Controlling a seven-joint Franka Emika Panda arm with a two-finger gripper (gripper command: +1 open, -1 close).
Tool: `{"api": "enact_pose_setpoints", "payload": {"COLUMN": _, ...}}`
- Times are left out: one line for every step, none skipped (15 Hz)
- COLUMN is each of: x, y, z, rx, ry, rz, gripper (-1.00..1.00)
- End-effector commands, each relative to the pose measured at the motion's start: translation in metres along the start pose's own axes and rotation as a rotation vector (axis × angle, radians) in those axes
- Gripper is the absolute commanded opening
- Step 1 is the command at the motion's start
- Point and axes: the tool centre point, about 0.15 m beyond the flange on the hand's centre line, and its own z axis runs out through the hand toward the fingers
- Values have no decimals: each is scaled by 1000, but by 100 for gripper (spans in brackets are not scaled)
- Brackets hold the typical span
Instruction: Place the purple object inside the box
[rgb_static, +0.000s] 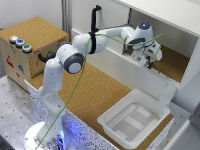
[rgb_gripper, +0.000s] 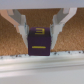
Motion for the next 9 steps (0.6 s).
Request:
{"api": "enact_pose_setpoints", "payload": {"x": -68, "y": 13, "z": -12, "rx": -30, "ry": -5, "rz": -73, "gripper": -100}}
{"api": "enact_pose_setpoints", "payload": {"x": -77, "y": 17, "z": -8, "rx": -40, "ry": -23, "rz": -81, "gripper": -100}}
{"api": "enact_pose_setpoints", "payload": {"x": -88, "y": 26, "z": -3, "rx": -36, "ry": -47, "rz": -67, "gripper": -100}}
{"api": "enact_pose_setpoints", "payload": {"x": -100, "y": 36, "z": 3, "rx": -52, "ry": -72, "rz": -52, "gripper": -100}}
{"api": "enact_pose_setpoints", "payload": {"x": -113, "y": 48, "z": 9, "rx": -62, "ry": -97, "rz": -36, "gripper": -100}}
{"api": "enact_pose_setpoints", "payload": {"x": -125, "y": 58, "z": 14, "rx": -63, "ry": -119, "rz": -25, "gripper": -100}}
{"api": "enact_pose_setpoints", "payload": {"x": -139, "y": 68, "z": 20, "rx": -70, "ry": -139, "rz": -19, "gripper": -100}}
{"api": "enact_pose_setpoints", "payload": {"x": -152, "y": 77, "z": 26, "rx": -72, "ry": -168, "rz": -14, "gripper": -100}}
{"api": "enact_pose_setpoints", "payload": {"x": -167, "y": 84, "z": 33, "rx": -72, "ry": -194, "rz": -11, "gripper": -100}}
